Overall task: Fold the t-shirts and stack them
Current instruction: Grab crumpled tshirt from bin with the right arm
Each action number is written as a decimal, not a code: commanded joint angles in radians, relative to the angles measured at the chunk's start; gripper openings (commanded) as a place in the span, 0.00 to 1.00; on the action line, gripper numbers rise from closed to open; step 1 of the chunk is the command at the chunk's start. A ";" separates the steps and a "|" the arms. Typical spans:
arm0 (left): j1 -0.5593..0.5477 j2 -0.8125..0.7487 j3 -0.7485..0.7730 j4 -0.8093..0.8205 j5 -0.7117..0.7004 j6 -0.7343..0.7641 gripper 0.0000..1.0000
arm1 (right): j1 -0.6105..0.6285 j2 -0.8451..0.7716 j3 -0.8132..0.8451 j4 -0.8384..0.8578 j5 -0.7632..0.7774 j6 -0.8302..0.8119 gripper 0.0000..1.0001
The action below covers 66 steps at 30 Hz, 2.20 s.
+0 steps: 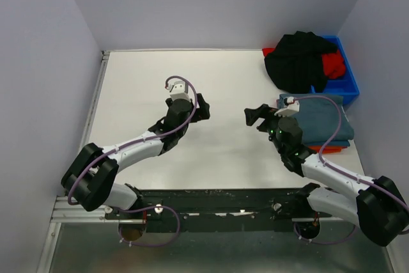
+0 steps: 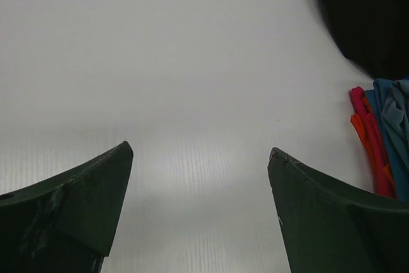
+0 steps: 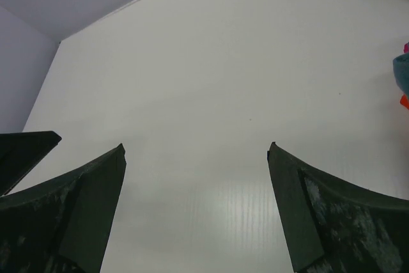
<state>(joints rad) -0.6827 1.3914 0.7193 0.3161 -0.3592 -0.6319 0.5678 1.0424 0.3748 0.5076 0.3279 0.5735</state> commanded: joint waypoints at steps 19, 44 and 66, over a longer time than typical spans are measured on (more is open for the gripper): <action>-0.002 -0.127 -0.172 0.299 0.166 0.061 0.99 | -0.129 0.117 0.438 -0.499 -0.012 -0.028 1.00; -0.002 -0.071 -0.124 0.268 0.221 0.054 0.99 | -0.600 0.965 1.340 -0.888 -0.036 0.008 0.93; -0.003 -0.088 -0.115 0.238 0.207 0.055 0.99 | -0.608 0.744 1.256 -0.706 -0.111 -0.064 0.01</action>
<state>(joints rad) -0.6830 1.3296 0.6003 0.5514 -0.1524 -0.5838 -0.0494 1.9987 1.6985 -0.3397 0.2676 0.5552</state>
